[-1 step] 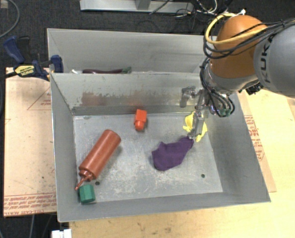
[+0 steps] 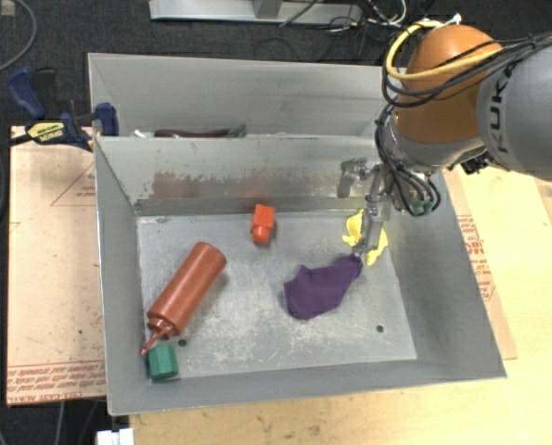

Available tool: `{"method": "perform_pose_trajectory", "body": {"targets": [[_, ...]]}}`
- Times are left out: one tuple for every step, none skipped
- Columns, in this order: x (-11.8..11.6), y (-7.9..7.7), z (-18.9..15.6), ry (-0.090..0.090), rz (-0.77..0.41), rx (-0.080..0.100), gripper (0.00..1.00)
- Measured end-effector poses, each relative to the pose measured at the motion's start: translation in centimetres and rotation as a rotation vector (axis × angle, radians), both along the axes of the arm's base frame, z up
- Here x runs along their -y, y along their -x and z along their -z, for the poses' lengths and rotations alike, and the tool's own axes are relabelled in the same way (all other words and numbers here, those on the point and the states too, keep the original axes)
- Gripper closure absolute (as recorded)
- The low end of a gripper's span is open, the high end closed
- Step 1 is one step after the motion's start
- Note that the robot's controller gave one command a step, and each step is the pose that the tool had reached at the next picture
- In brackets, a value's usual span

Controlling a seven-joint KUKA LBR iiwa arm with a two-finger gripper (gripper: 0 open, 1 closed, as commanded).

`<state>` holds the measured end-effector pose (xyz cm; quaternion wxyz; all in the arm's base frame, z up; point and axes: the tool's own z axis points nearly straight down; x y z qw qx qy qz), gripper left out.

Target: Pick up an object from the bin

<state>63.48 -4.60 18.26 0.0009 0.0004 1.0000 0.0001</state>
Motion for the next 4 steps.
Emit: {"method": "perform_pose_trajectory", "body": {"targets": [[-0.2,2.4,2.1,0.001,-0.059,0.007,0.0],[-0.2,3.6,5.7,0.0,-0.228,0.0,0.0],[-1.2,3.3,7.9,0.002,-0.545,0.003,0.0],[-0.9,3.0,9.6,0.001,-0.695,0.004,0.0]]}}
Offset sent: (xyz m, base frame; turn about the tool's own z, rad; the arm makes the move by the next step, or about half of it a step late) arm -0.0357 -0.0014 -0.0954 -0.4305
